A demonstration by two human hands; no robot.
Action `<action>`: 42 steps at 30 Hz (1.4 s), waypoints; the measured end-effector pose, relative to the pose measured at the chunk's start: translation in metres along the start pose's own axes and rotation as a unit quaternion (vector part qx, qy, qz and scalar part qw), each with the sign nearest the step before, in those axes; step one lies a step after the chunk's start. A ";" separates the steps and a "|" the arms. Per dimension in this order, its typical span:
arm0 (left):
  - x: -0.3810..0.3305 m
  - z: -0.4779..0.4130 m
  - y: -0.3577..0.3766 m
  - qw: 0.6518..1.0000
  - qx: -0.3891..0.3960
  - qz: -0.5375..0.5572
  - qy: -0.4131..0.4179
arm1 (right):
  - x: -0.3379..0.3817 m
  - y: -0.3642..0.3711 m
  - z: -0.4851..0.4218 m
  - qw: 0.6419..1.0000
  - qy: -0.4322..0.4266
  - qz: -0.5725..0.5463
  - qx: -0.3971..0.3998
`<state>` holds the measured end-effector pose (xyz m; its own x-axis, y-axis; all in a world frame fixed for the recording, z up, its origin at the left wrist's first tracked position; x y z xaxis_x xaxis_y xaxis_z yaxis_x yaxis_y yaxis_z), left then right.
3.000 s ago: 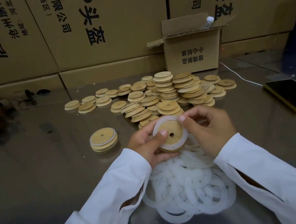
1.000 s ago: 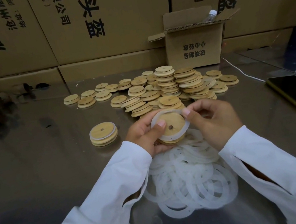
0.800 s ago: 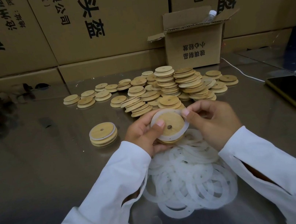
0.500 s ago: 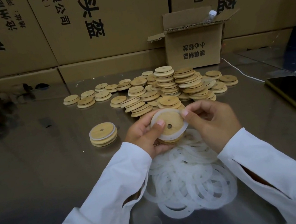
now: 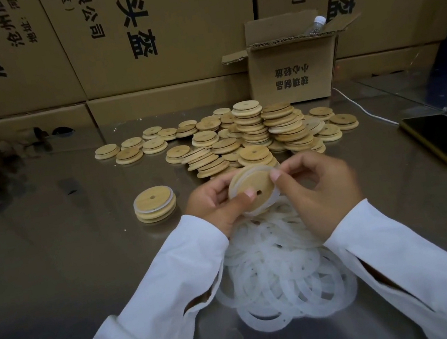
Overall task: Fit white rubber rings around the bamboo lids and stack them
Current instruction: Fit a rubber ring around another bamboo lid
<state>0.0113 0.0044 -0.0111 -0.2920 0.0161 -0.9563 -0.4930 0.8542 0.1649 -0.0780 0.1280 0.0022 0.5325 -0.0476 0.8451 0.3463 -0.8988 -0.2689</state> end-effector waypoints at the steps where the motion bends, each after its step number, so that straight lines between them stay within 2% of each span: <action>1: 0.001 -0.001 -0.001 1.000 -0.004 -0.028 0.014 | 0.001 0.000 0.001 1.000 -0.017 0.016 0.004; 4: 0.002 0.000 -0.002 0.995 -0.015 -0.088 0.044 | 0.003 0.001 0.002 0.998 -0.040 0.037 0.024; 11: 0.001 -0.001 -0.002 0.996 -0.007 -0.084 0.036 | 0.001 0.001 0.000 0.999 -0.003 0.001 0.039; 15: -0.001 -0.001 -0.004 0.998 -0.004 -0.045 0.031 | 0.001 -0.002 -0.006 0.996 0.035 -0.049 0.060; 20: -0.003 -0.003 -0.003 0.998 0.013 0.050 0.025 | 0.007 -0.009 -0.011 0.994 0.030 -0.052 0.094; 24: -0.002 -0.003 0.001 0.994 0.010 0.112 0.004 | 0.009 -0.011 -0.011 0.995 0.017 -0.046 0.086; 28: -0.002 -0.001 0.001 0.996 -0.005 0.084 -0.006 | 0.004 -0.007 -0.007 0.996 0.032 -0.064 0.058; 34: 0.004 -0.005 0.001 0.995 -0.067 0.071 -0.038 | 0.001 0.003 0.000 0.995 0.038 -0.083 0.034; 39: 0.003 -0.002 0.005 0.993 -0.036 0.109 -0.037 | 0.000 0.004 0.001 1.000 0.011 -0.021 -0.010; 42: 0.005 -0.002 0.005 0.996 -0.021 0.083 -0.038 | 0.000 0.003 0.001 1.000 -0.002 0.007 -0.009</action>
<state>0.0056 0.0078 -0.0142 -0.3106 0.1949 -0.9303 -0.4771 0.8146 0.3300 -0.0762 0.1259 0.0013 0.5400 -0.0583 0.8396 0.3246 -0.9060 -0.2717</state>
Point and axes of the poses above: each hand's wrist, its own z-axis away from the middle knuckle, its own y-axis out of the palm, x = y × z, the point moved 1 cm from there along -z, towards the middle knuckle, and after that the axes turned 3 degrees about y, right-handed, at the moved point
